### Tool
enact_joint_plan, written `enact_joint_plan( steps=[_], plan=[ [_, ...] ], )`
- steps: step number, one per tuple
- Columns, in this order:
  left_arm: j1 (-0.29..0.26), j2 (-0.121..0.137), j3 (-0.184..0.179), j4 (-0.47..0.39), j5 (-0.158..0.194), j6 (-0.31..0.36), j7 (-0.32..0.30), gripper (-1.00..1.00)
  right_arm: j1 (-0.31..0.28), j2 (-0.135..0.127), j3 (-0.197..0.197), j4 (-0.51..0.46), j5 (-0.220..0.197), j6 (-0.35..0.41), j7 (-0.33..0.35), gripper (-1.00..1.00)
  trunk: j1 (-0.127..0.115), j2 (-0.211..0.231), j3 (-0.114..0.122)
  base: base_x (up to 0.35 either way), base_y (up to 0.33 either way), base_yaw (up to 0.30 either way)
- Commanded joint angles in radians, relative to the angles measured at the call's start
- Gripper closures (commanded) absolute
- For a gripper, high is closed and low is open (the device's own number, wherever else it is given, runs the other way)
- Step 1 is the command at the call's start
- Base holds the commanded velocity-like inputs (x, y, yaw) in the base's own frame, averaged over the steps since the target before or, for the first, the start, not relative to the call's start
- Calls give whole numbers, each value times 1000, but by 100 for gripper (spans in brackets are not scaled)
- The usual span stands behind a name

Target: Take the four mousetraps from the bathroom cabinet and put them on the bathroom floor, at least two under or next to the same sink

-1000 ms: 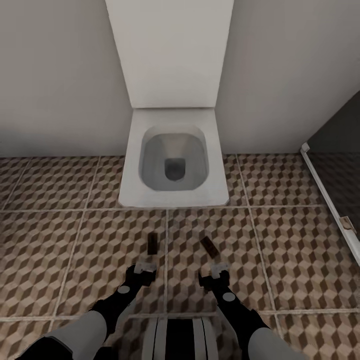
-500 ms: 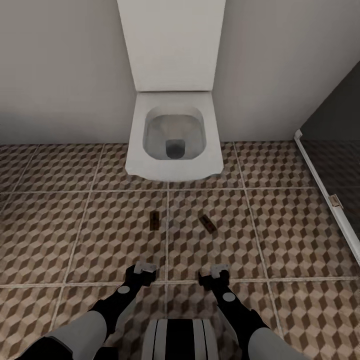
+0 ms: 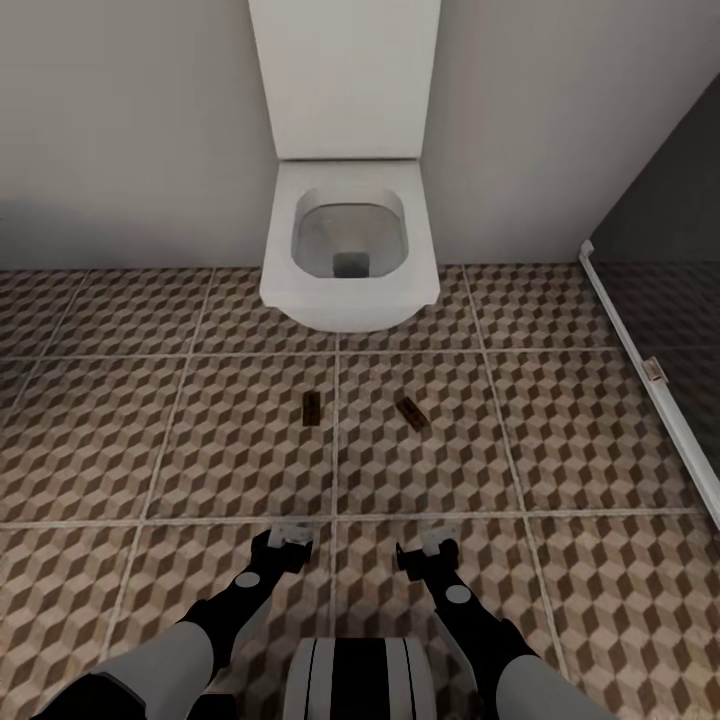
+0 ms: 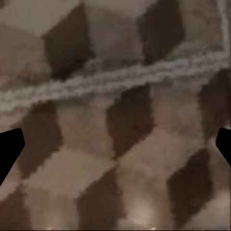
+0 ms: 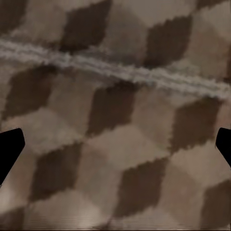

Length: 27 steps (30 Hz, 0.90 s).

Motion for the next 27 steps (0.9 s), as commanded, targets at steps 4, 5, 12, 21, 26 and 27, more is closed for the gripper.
enact_joint_plan(
  steps=[4, 5, 12, 21, 26, 27],
  plan=[
    [-1, 0, -9, 1, 9, -4, 5, -100, -1, 0, 5, 1, 8, -1, -8, -100, 0, 0, 0, -52, 0, 0],
    [-1, 0, -9, 2, 9, -4, 5, -100, -1, 0, 5, 1, 8, -1, -8, -100, 0, 0, 0, -29, 0, 0],
    [-1, 1, -9, 2, 10, -3, 5, -100, -1, 0, 5, 1, 8, -1, -8, -100, 0, 0, 0, -10, 0, 0],
    [-1, 1, -9, 2, 10, -2, 5, -100, -1, 0, 5, 1, 8, -1, -8, -100, 0, 0, 0, -2, 0, 0],
    [-1, 1, -9, 3, 10, -2, 5, -100, -1, 0, 5, 1, 8, -2, -8, -100, -3, 1, 19, 0, 0, 0],
    [-1, 1, -9, 3, 10, -1, 5, -100, -1, 0, 6, 1, 8, -2, -8, -100, -3, 1, 23, 0, 0, 0]
  ],
)
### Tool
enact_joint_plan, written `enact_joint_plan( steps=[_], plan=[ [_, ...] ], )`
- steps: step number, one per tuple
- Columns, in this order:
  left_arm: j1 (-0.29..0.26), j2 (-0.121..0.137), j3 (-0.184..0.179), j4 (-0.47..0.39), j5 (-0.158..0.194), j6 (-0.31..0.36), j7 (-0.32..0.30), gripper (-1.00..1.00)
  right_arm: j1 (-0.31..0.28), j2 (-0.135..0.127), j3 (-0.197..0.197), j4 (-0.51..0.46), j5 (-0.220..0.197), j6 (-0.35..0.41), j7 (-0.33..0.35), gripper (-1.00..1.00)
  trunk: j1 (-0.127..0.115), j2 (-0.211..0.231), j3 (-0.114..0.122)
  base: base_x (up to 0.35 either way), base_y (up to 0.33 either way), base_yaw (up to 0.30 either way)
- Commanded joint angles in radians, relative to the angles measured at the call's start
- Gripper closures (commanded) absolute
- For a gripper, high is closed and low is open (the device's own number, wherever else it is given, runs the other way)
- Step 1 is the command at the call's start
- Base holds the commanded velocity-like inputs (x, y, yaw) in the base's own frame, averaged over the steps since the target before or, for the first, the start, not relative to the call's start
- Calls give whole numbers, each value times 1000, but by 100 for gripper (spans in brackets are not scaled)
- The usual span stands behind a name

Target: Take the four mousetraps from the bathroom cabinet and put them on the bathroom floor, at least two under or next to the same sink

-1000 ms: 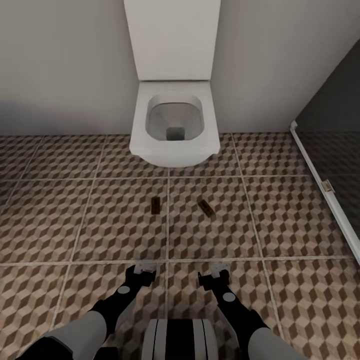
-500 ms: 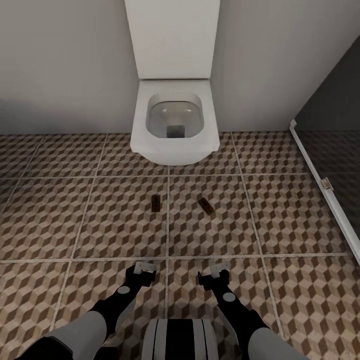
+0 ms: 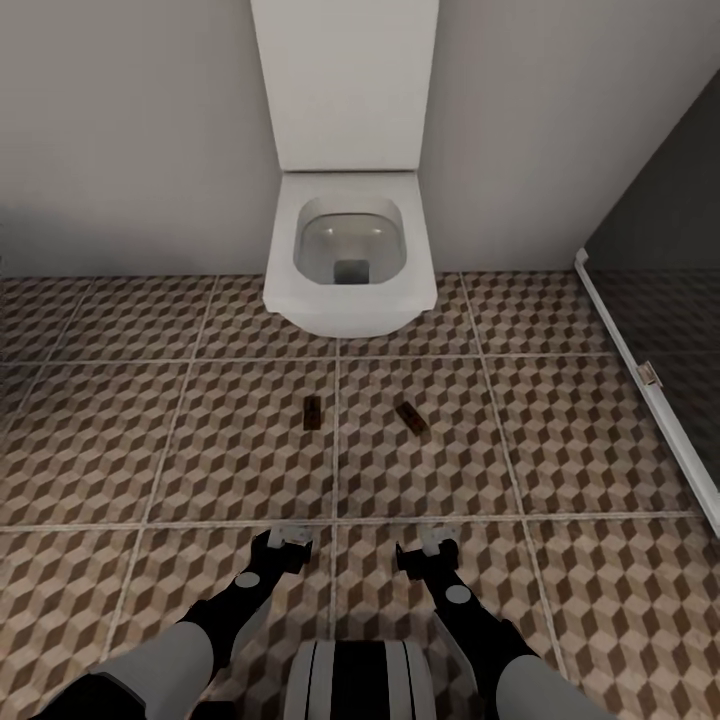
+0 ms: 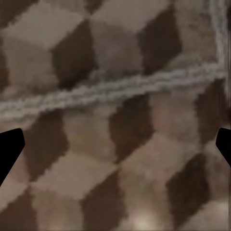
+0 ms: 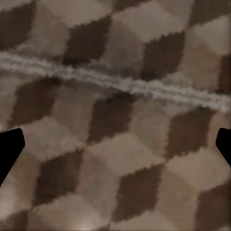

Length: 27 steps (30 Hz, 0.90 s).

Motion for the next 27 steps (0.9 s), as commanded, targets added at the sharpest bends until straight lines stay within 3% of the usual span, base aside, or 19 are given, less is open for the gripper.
enact_joint_plan(
  steps=[1, 13, 27],
  plan=[
    [-1, 0, -9, 1, 9, -4, 5, -100, -1, 0, 5, 1, 8, -1, -9, -100, -1, 0, 4, 0, 0, 0],
    [-1, 0, -9, 6, 9, -3, 5, -100, -1, -1, 12, 0, 8, -66, -4, -100, -6, 3, 50, 0, 0, 0],
    [-1, 0, -9, 15, 9, -3, 5, -100, 0, -1, 15, 0, 7, -82, -3, -100, -12, 6, 112, 0, 0, 0]
  ],
)
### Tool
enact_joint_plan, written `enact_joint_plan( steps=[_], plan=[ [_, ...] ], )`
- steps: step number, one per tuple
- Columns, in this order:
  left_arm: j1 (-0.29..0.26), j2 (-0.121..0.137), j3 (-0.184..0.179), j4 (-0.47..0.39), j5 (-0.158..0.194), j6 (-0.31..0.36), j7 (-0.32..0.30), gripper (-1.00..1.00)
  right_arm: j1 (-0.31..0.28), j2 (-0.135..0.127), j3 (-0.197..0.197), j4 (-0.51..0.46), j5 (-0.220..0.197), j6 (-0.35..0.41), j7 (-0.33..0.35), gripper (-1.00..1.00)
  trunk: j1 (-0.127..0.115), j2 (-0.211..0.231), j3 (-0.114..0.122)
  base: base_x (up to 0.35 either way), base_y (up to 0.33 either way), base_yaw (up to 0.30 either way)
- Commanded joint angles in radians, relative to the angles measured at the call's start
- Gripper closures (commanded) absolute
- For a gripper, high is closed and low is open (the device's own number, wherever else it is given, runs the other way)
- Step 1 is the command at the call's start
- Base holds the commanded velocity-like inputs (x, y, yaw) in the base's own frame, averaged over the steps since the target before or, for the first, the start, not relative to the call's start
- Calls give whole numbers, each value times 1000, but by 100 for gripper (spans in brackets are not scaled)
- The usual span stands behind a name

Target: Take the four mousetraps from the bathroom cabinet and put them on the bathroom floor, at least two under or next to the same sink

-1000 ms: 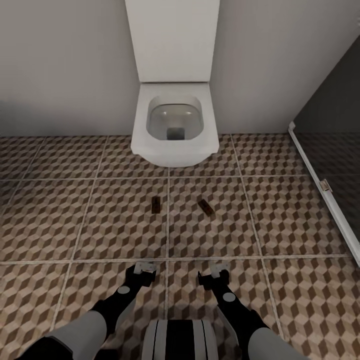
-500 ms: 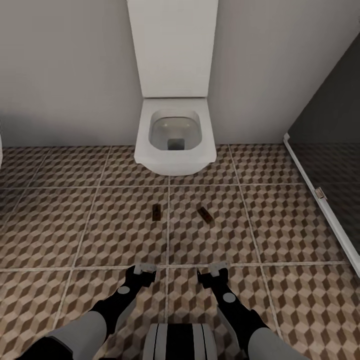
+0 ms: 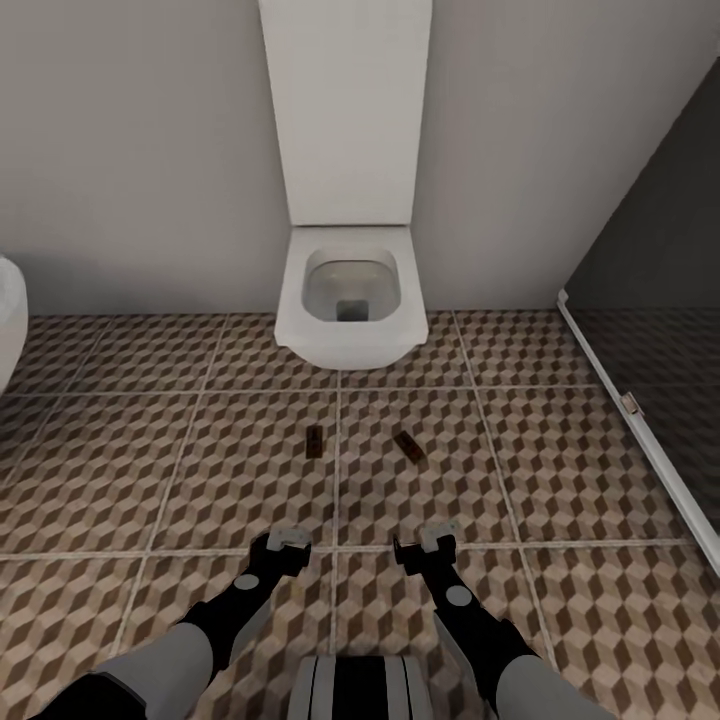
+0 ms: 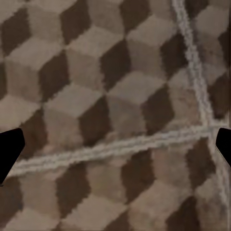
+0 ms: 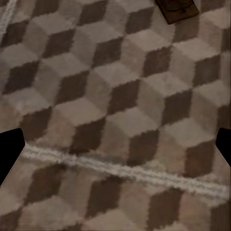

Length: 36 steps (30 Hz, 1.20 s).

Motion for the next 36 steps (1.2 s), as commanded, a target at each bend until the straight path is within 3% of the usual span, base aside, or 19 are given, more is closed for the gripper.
enact_joint_plan(
  steps=[1, 6, 36],
  plan=[
    [-1, 0, -9, 1, 9, -4, 5, -100, -1, 0, 5, 1, 8, -1, -9, -100, -1, 0, 5, 0, 0, 0],
    [-1, 0, -9, 3, 9, -4, 5, -100, -1, -1, 4, 1, 8, -1, -9, -100, -3, 1, 32, 0, 0, 0],
    [-1, -1, -9, 38, 9, -5, 5, -100, -1, -2, 4, 1, 9, -1, -9, -100, -118, 211, 175, 0, 0, 0]
  ],
)
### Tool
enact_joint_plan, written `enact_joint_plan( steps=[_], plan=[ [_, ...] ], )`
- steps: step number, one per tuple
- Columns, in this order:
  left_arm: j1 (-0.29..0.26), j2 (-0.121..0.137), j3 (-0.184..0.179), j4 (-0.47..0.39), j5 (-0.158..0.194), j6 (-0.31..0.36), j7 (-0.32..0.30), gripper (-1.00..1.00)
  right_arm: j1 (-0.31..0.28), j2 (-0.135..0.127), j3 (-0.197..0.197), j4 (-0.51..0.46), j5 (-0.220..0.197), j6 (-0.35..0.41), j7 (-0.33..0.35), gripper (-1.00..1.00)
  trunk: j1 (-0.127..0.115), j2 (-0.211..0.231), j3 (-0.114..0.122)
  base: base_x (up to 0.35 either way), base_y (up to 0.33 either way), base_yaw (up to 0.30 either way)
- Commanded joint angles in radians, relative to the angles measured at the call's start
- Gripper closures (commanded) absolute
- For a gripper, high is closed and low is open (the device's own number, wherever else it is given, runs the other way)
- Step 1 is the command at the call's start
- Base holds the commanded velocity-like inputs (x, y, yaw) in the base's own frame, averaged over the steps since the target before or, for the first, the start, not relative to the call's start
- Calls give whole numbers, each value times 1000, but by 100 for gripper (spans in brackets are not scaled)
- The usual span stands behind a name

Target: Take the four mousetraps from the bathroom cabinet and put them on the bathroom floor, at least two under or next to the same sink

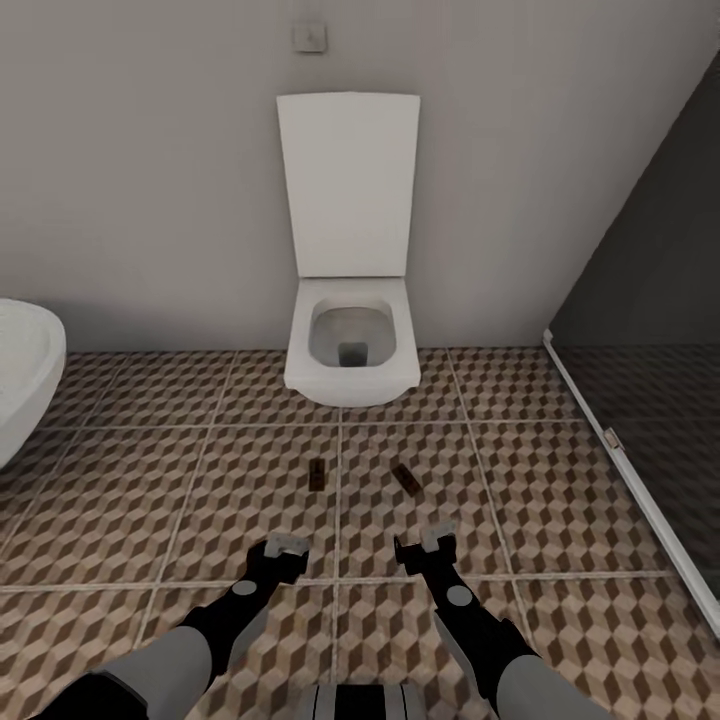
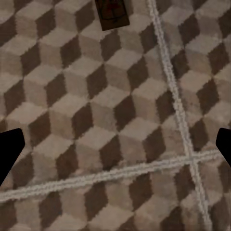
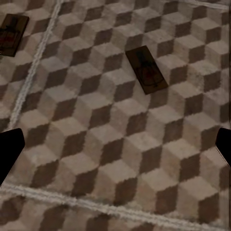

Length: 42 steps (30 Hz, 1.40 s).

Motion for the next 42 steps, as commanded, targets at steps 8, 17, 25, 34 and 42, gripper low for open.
enact_joint_plan(
  steps=[8, 17, 25, 34, 42],
  plan=[
    [-1, 14, -9, 53, 9, -7, 5, -100, 0, -6, 5, 1, 9, -1, -9, -100, -31, 56, 38, 0, 0, 0],
    [2, 26, -9, 96, 8, -14, 5, -100, 0, -34, 5, 5, 6, -16, -8, -100, -65, 119, 81, 0, 0, 0],
    [9, 46, -8, 129, 10, -25, 5, -100, 1, -49, 5, 61, 5, -48, -8, -100, -96, 175, 119, 0, 0, 0],
    [20, 54, -7, 222, 14, -259, 7, -100, 1, -60, 5, 161, 5, -126, -4, -100, -131, 238, 161, 0, 0, 0],
    [37, 55, -7, 246, 15, -329, 9, -100, 1, -66, 5, 233, 5, -173, -3, -100, -161, 294, 200, 0, 0, 0]
  ],
)
